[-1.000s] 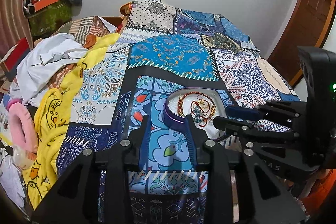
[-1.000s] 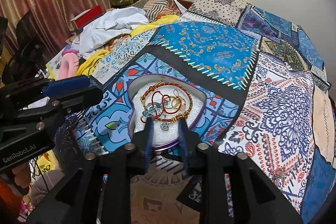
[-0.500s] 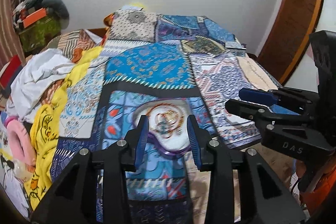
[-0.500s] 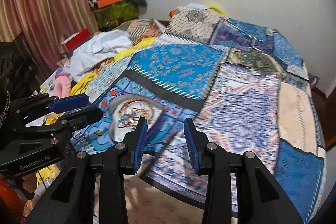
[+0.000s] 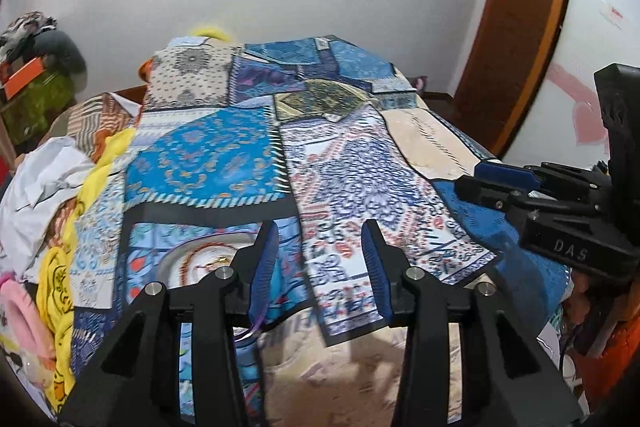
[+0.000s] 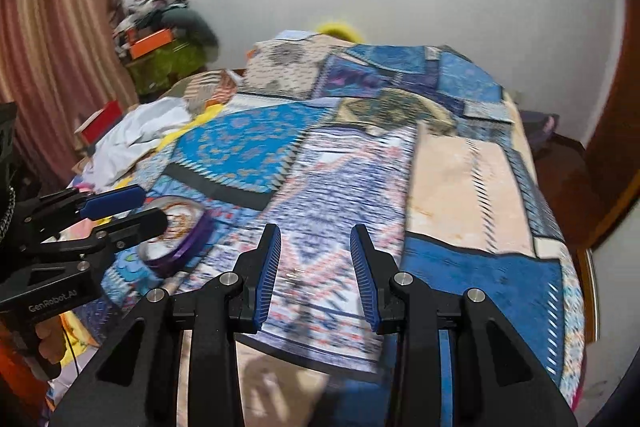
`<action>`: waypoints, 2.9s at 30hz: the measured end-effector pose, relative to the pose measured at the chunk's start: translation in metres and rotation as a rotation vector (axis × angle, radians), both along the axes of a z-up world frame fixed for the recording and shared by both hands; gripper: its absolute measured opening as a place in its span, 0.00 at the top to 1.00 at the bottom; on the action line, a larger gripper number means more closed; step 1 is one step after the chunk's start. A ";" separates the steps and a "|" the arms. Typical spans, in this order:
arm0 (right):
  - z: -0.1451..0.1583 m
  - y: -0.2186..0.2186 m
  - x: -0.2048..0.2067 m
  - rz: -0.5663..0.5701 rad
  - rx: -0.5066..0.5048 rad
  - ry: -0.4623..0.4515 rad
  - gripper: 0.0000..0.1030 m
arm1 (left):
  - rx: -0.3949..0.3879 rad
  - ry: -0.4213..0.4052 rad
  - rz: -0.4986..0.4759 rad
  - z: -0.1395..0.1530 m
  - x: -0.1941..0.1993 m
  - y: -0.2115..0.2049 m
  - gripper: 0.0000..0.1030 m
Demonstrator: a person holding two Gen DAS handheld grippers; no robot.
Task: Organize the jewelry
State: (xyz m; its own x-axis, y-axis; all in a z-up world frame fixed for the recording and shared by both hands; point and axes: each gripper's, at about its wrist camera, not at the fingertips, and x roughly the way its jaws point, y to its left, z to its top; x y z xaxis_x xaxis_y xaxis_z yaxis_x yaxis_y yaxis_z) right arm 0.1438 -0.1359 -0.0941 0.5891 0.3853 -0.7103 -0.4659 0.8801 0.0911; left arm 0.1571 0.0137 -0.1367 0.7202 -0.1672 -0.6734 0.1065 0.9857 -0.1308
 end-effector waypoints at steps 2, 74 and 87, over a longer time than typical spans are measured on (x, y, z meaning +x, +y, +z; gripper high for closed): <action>-0.002 -0.013 0.002 -0.033 -0.004 0.007 0.68 | -0.003 0.011 -0.019 -0.004 0.005 -0.008 0.59; -0.044 -0.029 0.008 0.025 0.052 0.114 0.83 | -0.033 0.135 -0.160 -0.060 0.035 -0.060 1.00; -0.029 -0.035 0.003 -0.002 0.065 0.080 0.83 | -0.048 0.167 -0.189 -0.061 0.036 -0.063 0.85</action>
State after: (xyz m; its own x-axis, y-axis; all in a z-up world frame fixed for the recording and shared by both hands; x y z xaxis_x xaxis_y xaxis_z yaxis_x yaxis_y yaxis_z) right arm 0.1464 -0.1706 -0.1235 0.5325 0.4310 -0.7285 -0.4527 0.8722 0.1852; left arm 0.1935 -0.0489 -0.1977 0.5526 -0.3229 -0.7684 0.2612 0.9426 -0.2082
